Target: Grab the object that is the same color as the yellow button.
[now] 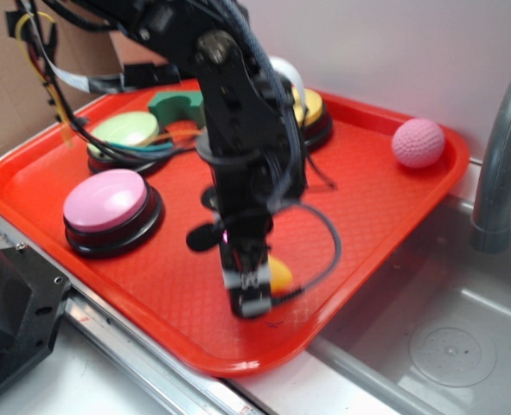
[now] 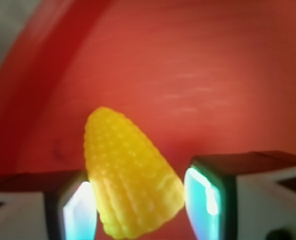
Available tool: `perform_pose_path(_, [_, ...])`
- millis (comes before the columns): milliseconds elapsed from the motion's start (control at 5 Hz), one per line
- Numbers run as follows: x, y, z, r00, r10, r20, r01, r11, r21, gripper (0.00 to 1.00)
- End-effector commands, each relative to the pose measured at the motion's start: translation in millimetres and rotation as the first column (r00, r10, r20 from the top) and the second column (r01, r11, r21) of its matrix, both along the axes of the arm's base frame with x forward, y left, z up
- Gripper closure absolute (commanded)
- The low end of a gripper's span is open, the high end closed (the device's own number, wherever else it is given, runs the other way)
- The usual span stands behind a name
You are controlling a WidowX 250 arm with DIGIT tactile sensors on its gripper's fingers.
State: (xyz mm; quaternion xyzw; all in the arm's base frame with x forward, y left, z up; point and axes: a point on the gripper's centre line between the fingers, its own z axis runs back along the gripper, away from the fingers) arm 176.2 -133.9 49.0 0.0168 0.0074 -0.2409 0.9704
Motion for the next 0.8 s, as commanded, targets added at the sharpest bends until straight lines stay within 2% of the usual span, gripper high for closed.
perform_pose_path(0, [10,62,83,0.891,0.452,0.046,-0.453,0.891,0.021,1.00])
perform_pose_path(200, [4,86,122,0.751,0.657,0.066,-0.660,0.750,0.049,1.00])
perform_pose_path(400, [9,98,139,0.679,0.730,0.075,-0.733,0.680,0.014,1.00])
perform_pose_path(600, [12,102,145,0.660,0.748,0.069,-0.750,0.662,0.002,1.00])
